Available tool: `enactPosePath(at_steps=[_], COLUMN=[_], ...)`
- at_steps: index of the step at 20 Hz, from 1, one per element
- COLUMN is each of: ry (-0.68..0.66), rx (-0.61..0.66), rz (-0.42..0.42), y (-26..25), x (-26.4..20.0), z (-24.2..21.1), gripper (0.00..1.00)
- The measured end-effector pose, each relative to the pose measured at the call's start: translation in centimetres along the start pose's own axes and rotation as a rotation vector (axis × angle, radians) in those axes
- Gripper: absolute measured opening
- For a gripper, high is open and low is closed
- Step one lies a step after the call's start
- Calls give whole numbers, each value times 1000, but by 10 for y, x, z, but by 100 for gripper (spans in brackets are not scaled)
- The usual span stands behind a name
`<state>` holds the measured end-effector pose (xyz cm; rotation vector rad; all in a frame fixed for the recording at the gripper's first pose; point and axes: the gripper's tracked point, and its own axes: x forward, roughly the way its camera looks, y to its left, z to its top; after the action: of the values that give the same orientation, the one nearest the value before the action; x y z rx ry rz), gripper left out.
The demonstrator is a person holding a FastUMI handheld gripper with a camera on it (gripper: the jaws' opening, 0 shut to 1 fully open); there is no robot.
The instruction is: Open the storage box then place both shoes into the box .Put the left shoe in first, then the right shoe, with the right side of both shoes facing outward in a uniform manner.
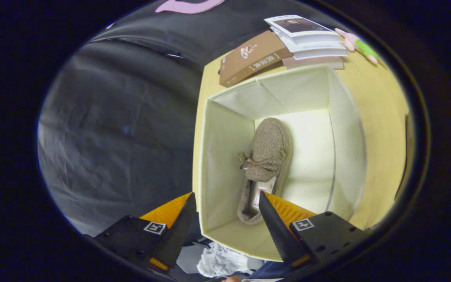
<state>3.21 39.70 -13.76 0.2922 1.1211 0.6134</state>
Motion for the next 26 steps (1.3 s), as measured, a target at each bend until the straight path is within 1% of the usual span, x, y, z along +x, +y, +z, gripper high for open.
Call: enactPosePath(at_steps=[2,4,5,7,11,13,17,19,24,26], ry=[-40,-72,-90,-135,-239,-274,-289,-278,-241,-195], rx=[-12,-9,-3,-5,1,-13,-44,-47,-3,9], rz=[69,115,123,110,18,-44,-248,-328,-447,-527], y=[5,2,-3,-22,-76,-107,-193,-231,-311,-347], x=[-29,-60,-76,-107,-165,-190,-229,-241,-253,-253], z=[6,10,13,21,39,44,40,35,26,17], gripper=[100,100,100,100,100,100,100,100,100,100])
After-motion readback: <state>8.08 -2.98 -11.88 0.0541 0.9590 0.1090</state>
